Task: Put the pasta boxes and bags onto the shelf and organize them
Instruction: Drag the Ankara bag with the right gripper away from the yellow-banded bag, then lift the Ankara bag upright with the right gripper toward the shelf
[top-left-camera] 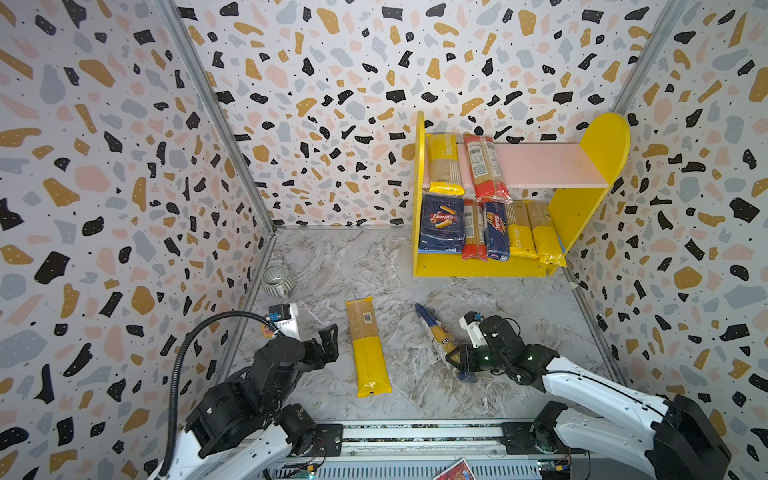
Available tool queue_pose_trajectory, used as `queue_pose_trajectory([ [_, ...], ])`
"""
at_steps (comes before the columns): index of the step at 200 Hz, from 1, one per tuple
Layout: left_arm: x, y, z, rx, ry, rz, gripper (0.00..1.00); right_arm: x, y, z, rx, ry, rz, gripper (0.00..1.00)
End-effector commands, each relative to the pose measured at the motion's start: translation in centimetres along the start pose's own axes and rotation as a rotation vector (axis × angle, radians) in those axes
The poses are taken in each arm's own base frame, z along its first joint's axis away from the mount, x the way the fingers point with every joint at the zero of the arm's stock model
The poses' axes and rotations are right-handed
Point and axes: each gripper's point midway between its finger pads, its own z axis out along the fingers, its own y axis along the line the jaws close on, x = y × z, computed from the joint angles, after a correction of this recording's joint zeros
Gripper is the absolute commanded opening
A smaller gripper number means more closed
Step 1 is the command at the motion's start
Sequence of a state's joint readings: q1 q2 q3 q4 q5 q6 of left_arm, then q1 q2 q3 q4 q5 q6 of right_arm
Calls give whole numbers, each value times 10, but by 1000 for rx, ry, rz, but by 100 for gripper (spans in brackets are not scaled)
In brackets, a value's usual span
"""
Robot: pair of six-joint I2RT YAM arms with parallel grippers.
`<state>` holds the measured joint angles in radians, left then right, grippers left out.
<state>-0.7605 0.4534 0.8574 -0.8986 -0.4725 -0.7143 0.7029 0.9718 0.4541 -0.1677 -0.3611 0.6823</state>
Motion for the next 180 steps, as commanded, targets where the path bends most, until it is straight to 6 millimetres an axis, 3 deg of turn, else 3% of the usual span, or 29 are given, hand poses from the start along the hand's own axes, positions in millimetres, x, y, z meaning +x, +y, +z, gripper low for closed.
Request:
queue_pose_trajectory([
  [1, -26, -13, -3, 22, -69, -24, 100, -16, 45, -27, -241, -53, -72, 1],
  [26, -33, -24, 2, 30, -71, -19, 100, -15, 48, -37, -342, -60, -30, 0],
  [87, -39, -32, 7, 23, -64, -7, 99, -6, 46, -36, -489, -30, 58, 0],
  [127, -43, -28, 3, 3, -70, 0, 100, -19, 57, -59, -569, -63, 63, 0],
  [180, -56, -35, 0, 5, -83, -1, 100, -32, 81, -107, -665, -127, 34, 0],
])
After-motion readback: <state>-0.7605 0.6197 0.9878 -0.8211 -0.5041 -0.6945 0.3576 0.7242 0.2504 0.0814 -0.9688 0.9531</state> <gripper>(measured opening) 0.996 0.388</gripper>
